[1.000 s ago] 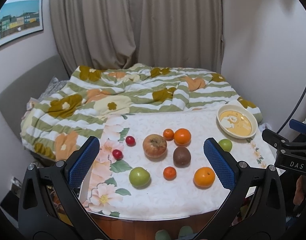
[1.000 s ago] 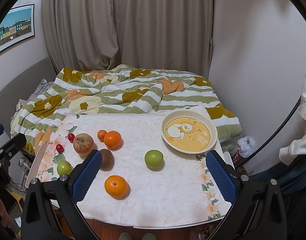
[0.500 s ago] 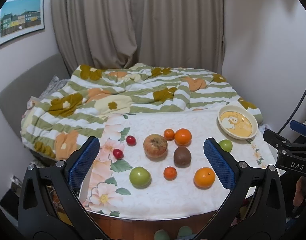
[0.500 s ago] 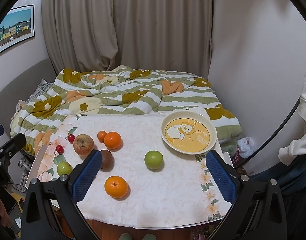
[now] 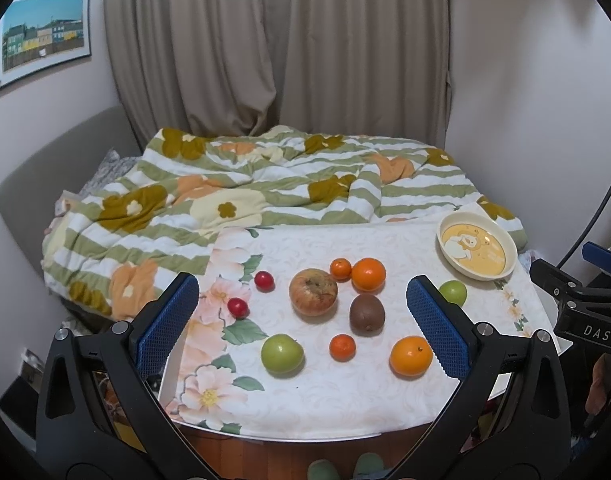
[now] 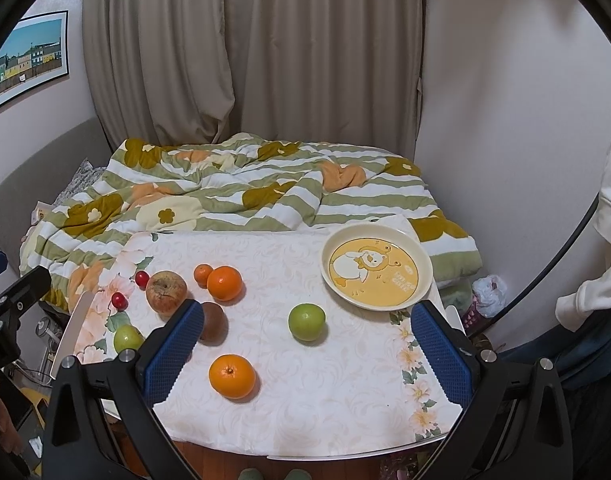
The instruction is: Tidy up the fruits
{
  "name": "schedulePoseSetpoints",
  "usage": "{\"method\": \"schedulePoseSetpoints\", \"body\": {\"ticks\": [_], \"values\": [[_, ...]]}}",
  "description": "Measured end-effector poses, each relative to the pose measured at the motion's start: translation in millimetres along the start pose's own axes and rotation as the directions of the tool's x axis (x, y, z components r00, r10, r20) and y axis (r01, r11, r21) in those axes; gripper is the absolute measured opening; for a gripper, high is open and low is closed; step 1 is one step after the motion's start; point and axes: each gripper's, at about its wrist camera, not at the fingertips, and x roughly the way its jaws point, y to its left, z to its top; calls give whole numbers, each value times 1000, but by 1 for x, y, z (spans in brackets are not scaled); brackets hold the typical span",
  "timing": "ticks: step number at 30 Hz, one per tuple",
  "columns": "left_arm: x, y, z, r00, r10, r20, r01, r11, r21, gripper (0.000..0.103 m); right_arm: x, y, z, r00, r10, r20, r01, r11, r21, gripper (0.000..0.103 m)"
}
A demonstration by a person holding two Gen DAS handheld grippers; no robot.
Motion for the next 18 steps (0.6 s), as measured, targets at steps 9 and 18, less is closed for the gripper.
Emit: {"method": "schedulePoseSetpoints", "body": {"ticks": [9,18], "values": [[-1,1,0,1000,0,-1,0,1000,0,103,0,0,0,1000,1,0,-1,1000,1,103],[-1,3,0,1000,1,0,-1,1000,1,103,-1,1,0,1000,1,1,-1,1000,1,103]]}}
